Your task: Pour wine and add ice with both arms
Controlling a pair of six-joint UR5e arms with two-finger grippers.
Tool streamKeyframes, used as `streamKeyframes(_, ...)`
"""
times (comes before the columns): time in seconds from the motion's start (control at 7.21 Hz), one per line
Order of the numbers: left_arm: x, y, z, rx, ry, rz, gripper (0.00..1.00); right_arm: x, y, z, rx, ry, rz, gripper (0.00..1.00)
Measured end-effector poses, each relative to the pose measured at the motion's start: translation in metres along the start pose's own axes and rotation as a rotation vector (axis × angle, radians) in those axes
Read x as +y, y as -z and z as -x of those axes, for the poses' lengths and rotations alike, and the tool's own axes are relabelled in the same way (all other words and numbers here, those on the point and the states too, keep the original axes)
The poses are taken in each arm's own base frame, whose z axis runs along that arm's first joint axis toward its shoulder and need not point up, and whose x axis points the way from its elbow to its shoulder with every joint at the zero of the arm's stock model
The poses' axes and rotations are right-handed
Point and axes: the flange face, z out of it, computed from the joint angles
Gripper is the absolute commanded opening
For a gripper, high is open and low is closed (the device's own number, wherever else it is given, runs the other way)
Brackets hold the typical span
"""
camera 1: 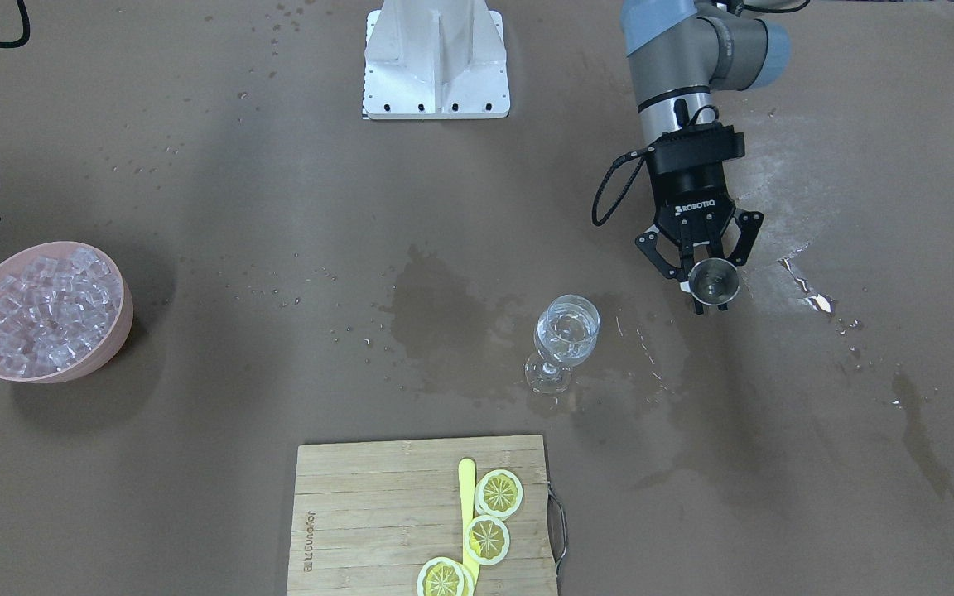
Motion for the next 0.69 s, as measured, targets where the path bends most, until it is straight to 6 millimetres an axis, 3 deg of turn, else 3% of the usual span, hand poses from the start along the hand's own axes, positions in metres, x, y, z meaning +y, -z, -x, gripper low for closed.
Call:
streamKeyframes(0.42,0.001,0.005,-0.013,-0.063,-0.097,0.035,0.24,0.009,-0.006,0.010,0.001,0.024,0.007,0.00)
streamKeyframes(0.69,-0.013,0.014,-0.038,-0.084,-0.149,0.061,0.23,0.015,-0.012,0.021,-0.003,0.045,0.012,0.00)
